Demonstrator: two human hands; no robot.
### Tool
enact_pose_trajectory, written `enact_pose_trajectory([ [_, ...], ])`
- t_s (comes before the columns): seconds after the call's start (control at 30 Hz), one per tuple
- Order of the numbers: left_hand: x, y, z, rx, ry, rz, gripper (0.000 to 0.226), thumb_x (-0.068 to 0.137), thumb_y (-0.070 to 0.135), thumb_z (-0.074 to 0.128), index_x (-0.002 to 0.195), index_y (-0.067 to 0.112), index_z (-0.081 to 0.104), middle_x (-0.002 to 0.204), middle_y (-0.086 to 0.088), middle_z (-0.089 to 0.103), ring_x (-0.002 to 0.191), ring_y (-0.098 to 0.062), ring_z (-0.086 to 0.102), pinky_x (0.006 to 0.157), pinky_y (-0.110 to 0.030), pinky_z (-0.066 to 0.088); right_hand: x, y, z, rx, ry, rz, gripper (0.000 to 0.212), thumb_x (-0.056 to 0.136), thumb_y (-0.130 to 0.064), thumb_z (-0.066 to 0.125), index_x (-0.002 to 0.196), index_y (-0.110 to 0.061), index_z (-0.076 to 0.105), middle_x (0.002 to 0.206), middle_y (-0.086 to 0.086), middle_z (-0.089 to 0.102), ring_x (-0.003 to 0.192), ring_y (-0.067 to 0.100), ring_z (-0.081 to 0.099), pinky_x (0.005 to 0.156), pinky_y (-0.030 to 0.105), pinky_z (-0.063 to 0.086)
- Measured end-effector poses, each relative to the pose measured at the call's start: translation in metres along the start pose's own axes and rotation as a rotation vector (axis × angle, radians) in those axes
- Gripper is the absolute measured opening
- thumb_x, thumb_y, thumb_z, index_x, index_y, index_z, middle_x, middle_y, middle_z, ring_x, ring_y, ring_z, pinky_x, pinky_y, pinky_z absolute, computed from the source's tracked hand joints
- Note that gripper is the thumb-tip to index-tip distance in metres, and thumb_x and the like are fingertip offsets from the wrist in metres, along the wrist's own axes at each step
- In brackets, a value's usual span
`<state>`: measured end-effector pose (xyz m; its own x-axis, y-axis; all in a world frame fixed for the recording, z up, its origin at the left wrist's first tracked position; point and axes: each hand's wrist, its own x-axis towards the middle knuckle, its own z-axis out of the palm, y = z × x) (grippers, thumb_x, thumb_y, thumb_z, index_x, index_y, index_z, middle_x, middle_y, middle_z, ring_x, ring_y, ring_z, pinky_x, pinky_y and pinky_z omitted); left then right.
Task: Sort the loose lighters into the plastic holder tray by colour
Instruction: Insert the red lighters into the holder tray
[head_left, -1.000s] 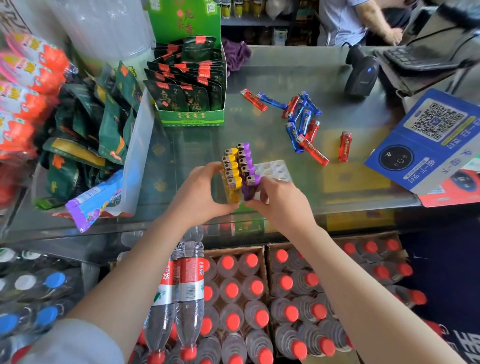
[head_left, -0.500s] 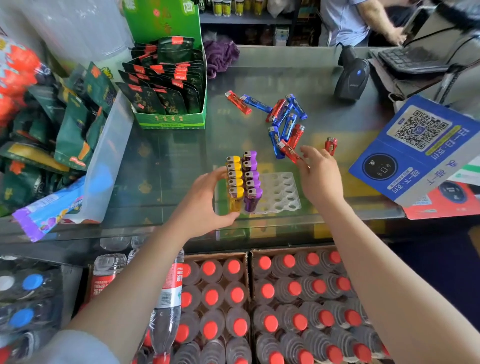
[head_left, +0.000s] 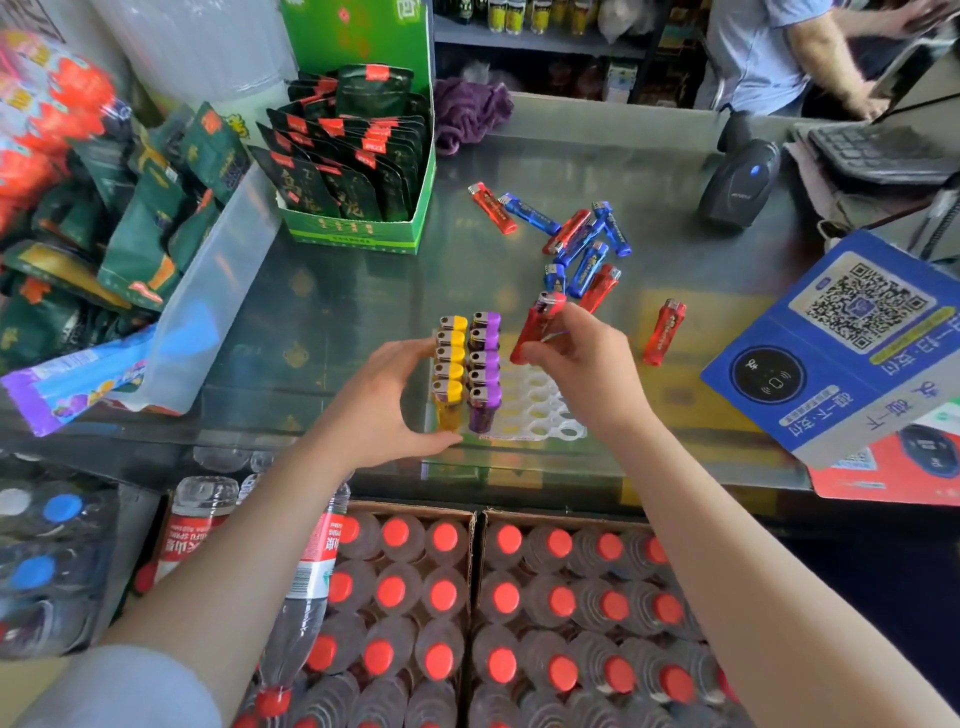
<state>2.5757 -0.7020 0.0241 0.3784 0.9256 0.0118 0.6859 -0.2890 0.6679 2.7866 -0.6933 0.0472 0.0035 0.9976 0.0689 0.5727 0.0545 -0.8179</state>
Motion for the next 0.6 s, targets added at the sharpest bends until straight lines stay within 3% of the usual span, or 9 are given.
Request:
enact_pose_trajectory([
  [0.1, 0.0, 0.003, 0.0, 0.032, 0.025, -0.007, 0.083, 0.058, 0.036, 0.082, 0.128, 0.018, 0.042, 0.113, 0.016, 0.038, 0.11, -0.002, 0.034, 0.095, -0.025, 0.03, 0.002, 0.005, 0.007, -0.021, -0.021, -0.04, 0.01, 0.079, -0.009, 0.067, 0.088, -0.009, 0.062, 0.081, 0.006, 0.071, 0.069, 0.013, 0.062, 0.065, 0.01, 0.044],
  [0.2, -0.001, 0.006, 0.0, 0.046, 0.021, -0.027, 0.083, 0.058, 0.036, 0.081, 0.129, 0.019, 0.041, 0.113, 0.016, 0.038, 0.109, 0.0, 0.034, 0.094, -0.024, 0.029, 0.005, 0.007, 0.011, -0.089, -0.021, -0.101, 0.014, 0.076, -0.008, 0.069, 0.089, -0.004, 0.064, 0.081, 0.008, 0.07, 0.069, 0.017, 0.061, 0.064, 0.008, 0.042],
  [0.3, -0.002, 0.008, 0.0, 0.046, 0.025, -0.038, 0.083, 0.057, 0.037, 0.081, 0.127, 0.02, 0.042, 0.112, 0.017, 0.039, 0.108, 0.0, 0.035, 0.093, -0.023, 0.03, 0.005, 0.01, 0.016, -0.134, -0.019, -0.118, 0.017, 0.075, -0.01, 0.071, 0.088, -0.002, 0.064, 0.081, 0.011, 0.07, 0.07, 0.024, 0.061, 0.068, 0.03, 0.048],
  [0.47, -0.002, 0.006, -0.001, 0.032, 0.028, -0.042, 0.082, 0.057, 0.035, 0.082, 0.127, 0.021, 0.042, 0.112, 0.017, 0.039, 0.108, 0.0, 0.035, 0.093, -0.024, 0.031, 0.005, 0.017, 0.017, -0.212, 0.018, -0.181, 0.019, 0.077, -0.017, 0.07, 0.092, -0.005, 0.066, 0.089, 0.007, 0.071, 0.075, 0.02, 0.052, 0.065, 0.025, 0.03],
  [0.6, -0.001, 0.002, 0.0, 0.026, 0.006, -0.039, 0.083, 0.057, 0.039, 0.08, 0.128, 0.022, 0.04, 0.12, 0.012, 0.043, 0.11, 0.001, 0.033, 0.093, -0.023, 0.029, -0.001, 0.014, 0.023, -0.285, 0.059, -0.159, 0.019, 0.08, -0.021, 0.067, 0.093, -0.008, 0.063, 0.093, 0.006, 0.069, 0.09, 0.026, 0.056, 0.066, 0.034, 0.045],
])
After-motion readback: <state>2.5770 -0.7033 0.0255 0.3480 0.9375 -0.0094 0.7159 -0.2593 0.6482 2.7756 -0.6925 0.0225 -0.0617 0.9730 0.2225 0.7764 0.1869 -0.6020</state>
